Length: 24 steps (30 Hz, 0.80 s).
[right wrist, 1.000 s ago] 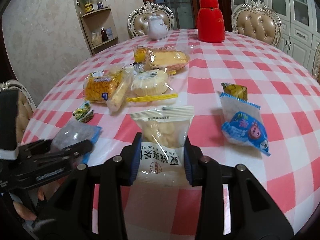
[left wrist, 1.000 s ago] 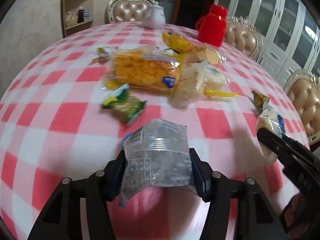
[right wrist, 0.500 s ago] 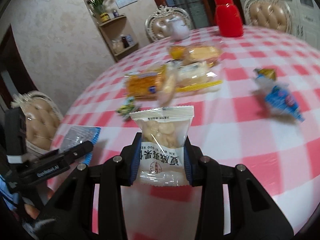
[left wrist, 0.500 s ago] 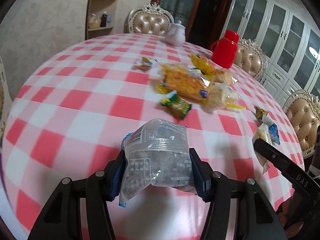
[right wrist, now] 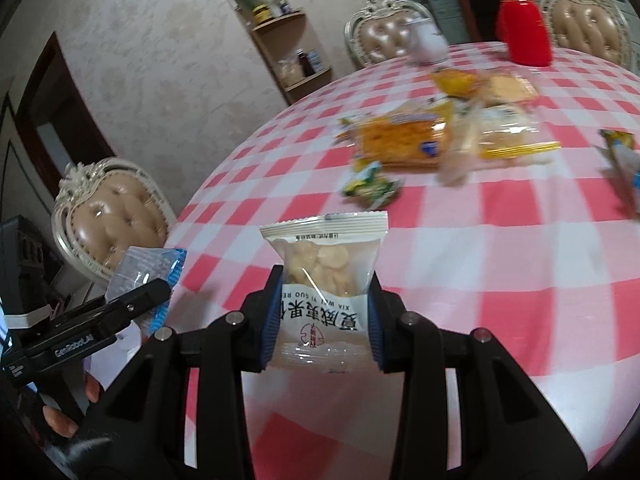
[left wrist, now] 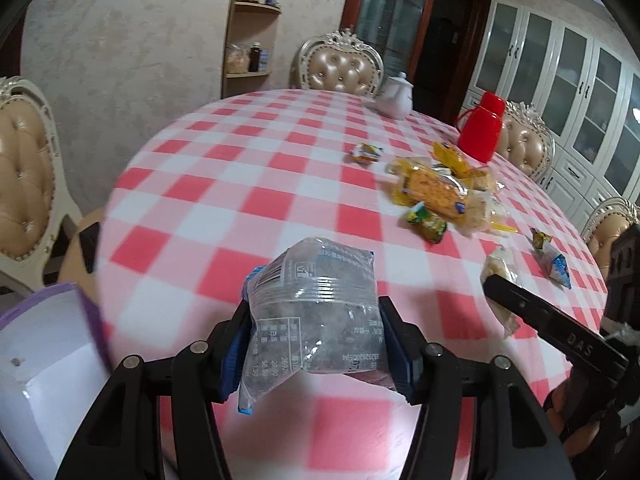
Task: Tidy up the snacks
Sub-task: 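Carry both packets to the white box and open both tools to drop them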
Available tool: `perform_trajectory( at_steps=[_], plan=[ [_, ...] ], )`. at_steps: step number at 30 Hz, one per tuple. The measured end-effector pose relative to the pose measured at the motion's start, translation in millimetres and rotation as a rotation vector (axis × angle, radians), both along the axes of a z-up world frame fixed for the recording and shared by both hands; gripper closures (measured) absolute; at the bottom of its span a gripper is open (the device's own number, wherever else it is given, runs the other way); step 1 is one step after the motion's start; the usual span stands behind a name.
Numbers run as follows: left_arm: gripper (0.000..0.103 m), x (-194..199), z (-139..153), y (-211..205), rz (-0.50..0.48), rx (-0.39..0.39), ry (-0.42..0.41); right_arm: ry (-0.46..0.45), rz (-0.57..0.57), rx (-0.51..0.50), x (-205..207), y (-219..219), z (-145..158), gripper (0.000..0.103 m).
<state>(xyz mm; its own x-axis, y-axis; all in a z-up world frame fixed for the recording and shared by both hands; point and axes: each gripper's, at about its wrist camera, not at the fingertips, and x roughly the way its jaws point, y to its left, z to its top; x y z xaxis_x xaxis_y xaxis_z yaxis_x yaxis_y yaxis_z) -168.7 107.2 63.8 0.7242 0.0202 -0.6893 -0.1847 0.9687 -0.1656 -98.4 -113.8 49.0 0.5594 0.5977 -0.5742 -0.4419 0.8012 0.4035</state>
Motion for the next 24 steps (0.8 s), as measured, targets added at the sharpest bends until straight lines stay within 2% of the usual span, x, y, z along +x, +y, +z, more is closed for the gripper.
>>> perform_trajectory(
  at_steps=[14,24],
  plan=[
    [0.043,-79.6,-13.3,94.9,0.163,0.032,0.041,-0.024,0.297,-0.032,-44.3,120.0,1.4,0.062],
    [0.043,-129.7,-32.7,159.0,0.285,0.035,0.104,-0.018,0.576,-0.164,-115.9,210.1,-14.9,0.061]
  ],
)
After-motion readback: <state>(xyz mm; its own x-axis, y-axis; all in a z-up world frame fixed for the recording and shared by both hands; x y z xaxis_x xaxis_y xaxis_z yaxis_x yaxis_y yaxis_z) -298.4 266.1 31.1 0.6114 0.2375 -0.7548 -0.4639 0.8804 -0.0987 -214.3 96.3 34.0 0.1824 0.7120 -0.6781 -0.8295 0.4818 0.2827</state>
